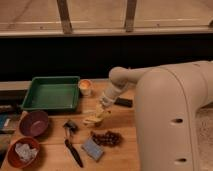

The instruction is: Place banana in metal cup

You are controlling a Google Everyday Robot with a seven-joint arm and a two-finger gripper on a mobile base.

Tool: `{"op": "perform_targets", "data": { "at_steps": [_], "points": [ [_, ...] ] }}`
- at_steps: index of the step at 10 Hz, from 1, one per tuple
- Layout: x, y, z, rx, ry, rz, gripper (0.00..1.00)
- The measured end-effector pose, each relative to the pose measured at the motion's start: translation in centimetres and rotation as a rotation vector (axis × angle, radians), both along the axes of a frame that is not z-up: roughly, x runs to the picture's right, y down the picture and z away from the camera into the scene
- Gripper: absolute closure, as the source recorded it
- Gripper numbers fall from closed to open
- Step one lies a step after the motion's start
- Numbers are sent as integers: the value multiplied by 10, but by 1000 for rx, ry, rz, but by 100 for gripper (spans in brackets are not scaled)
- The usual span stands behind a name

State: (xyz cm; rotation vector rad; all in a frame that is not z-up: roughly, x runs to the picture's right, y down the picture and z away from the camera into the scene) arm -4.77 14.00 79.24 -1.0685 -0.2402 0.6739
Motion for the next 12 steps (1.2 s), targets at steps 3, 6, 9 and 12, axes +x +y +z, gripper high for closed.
{"op": "perform_targets", "data": {
  "at_steps": [3,6,9,12],
  "points": [
    [-1,1,5,-12,3,-9,48],
    [-4,1,6,-16,2,-22,22],
    [-4,-2,7,-16,1,-32,20],
    [-2,-8,6,1,5,-38,20]
  ]
}}
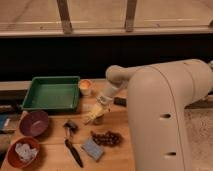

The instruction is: Place banana in metal cup

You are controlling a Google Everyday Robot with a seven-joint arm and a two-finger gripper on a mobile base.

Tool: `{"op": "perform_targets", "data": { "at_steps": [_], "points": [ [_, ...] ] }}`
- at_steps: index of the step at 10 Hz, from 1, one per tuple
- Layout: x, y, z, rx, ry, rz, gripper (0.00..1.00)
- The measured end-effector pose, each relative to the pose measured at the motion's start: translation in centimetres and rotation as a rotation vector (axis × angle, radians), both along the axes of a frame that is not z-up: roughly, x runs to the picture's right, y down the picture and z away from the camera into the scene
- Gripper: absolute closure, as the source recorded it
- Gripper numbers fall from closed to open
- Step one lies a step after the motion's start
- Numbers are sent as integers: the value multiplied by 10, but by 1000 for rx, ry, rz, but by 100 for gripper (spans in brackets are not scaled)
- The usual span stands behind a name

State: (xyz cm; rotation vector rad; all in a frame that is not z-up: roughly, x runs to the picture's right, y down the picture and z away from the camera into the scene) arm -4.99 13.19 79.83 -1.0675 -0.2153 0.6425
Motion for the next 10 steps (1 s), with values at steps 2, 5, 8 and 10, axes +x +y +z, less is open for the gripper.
{"op": "perform_targets", "data": {
  "at_steps": [2,5,8,10],
  "points": [
    [3,-19,-10,62,23,-7,20],
    [12,-75,-42,246,99,-14,20],
    [31,-112,-54,426,225,18,20],
    [39,-121,-57,476,261,40,20]
  ]
}}
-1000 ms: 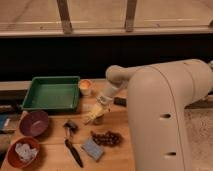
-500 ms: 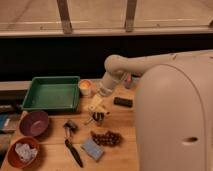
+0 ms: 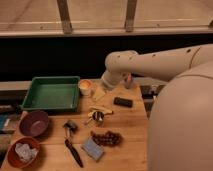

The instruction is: Place banana in metal cup

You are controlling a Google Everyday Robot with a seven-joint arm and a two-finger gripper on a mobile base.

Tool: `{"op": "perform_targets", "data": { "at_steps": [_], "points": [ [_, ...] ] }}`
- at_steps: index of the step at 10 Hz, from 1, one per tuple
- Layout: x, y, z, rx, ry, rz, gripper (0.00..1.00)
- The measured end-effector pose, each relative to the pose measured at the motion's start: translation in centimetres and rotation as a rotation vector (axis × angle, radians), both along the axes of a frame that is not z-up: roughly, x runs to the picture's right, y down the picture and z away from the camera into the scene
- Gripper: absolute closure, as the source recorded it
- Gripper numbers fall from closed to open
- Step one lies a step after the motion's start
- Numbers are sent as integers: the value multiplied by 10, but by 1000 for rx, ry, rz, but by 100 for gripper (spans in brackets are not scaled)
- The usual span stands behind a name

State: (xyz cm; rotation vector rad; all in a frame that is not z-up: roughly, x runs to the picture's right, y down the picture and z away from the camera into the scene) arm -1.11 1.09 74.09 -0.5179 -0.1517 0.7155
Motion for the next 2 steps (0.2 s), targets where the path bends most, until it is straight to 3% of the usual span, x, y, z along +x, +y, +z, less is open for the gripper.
{"op": "perform_targets", "data": {
  "at_steps": [2],
  "points": [
    [-2,0,0,0,-2,-2,20]
  ]
}}
